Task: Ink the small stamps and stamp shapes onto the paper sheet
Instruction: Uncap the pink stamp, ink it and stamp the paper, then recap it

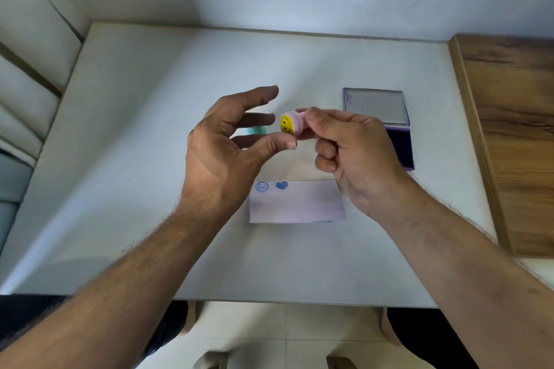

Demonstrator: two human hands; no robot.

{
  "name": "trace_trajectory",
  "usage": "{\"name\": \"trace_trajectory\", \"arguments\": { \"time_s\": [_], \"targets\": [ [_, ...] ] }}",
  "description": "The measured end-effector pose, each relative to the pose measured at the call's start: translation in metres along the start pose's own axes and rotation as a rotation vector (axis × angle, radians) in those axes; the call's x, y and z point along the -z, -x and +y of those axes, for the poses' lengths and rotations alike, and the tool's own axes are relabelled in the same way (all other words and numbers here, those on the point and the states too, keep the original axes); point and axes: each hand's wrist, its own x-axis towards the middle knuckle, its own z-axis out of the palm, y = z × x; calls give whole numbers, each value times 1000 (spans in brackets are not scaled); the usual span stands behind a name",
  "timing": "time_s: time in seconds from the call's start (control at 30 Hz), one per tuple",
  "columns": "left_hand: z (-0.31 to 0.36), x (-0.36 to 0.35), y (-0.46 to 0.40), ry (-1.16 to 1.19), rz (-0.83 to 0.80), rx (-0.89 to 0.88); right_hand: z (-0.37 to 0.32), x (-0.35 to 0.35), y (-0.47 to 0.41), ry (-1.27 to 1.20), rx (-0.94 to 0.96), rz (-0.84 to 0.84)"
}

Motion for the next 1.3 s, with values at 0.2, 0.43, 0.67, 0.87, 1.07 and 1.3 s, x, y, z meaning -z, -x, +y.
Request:
{"name": "trace_trajectory", "arguments": {
  "time_s": [0.2, 0.43, 0.67, 0.87, 1.07, 1.3],
  "targets": [
    [3, -2, 6, 59, -64, -103, 0, -2, 2, -75, -140, -107],
    [0, -2, 6, 28, -86, -167, 0, -5, 5, 24, -153, -116],
    [-2, -1, 4, 3, -81, -152, 2, -5, 4, -64, -104, -131],
    [-5, -2, 5, -34, -40, -134, 2, -4, 2, -197, -93, -97],
    [-5, 0, 6, -47, -66, -219, 3, -4, 2, -204, -79, -86],
    [-4, -3, 3, -146, -16, -280, 5, -4, 2, -195, -49, -79]
  ]
}}
